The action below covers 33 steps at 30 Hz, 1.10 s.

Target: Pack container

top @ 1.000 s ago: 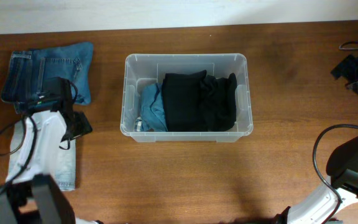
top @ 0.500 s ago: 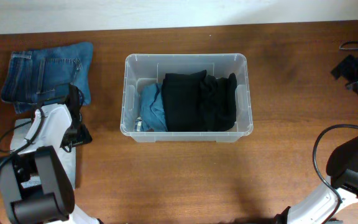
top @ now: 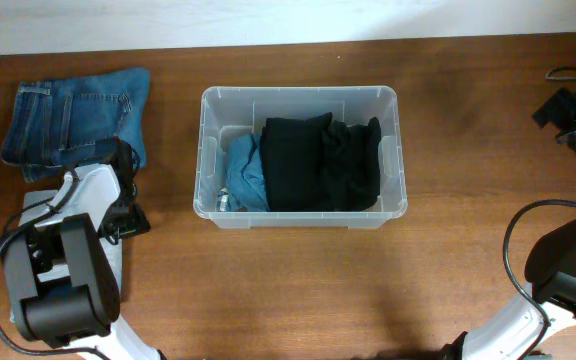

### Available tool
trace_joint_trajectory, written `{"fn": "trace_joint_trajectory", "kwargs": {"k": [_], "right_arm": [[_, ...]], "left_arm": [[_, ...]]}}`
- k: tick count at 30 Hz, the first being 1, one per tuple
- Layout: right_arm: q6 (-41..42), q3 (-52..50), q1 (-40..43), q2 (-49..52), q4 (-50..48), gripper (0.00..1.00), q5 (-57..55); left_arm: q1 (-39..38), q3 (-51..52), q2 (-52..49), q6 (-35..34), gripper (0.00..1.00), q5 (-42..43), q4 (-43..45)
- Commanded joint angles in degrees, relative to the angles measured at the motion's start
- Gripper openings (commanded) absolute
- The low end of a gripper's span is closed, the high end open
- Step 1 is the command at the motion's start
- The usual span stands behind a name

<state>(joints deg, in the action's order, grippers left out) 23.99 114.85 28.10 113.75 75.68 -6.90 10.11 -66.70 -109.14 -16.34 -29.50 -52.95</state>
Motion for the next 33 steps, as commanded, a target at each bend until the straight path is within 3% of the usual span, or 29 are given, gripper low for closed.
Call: {"fn": "trace_joint_trajectory", "kwargs": {"k": [1,12,21,23,26,29,31,33], "right_arm": [[0.31,-0.2,0.04,0.74,-0.02,0.98,-1.31],[0.31,-0.2,0.04,0.74,0.0,0.99,-1.31],[0.31,-0.2,0.04,0.74,-0.02,0.98,-1.31],[0.31,-0.2,0.04,0.74,-0.02,0.98,-1.31],[0.31,-0.2,0.04,0.74,0.0,0.98,-1.31],[0.31,-0.2,0.04,0.74,0.0,0.98,-1.31],[0.31,-0.2,0.04,0.74,-0.02,0.98,-1.31],[0.31,-0.2,0.04,0.74,-0.02,0.98,-1.31]], "left_arm": [[0.76,0.09,-3.74,-0.74,0.98,-0.33,1.55],[7.3,0.09,-5.62,-0.59,0.98,-0.59,1.73],[11.3,0.09,-5.62,-0.59,0.97,3.89,2.38],[11.43,0.09,-5.62,-0.66,0.89,4.74,2.43],[11.43,0.09,-5.62,-0.79,0.68,5.4,2.89],[11.43,0.09,-5.62,-0.79,0.57,6.84,3.26],[11.43,0.09,-5.62,-0.81,0.38,7.08,3.52],[11.43,0.09,-5.62,-0.81,0.25,7.28,3.78]]}}
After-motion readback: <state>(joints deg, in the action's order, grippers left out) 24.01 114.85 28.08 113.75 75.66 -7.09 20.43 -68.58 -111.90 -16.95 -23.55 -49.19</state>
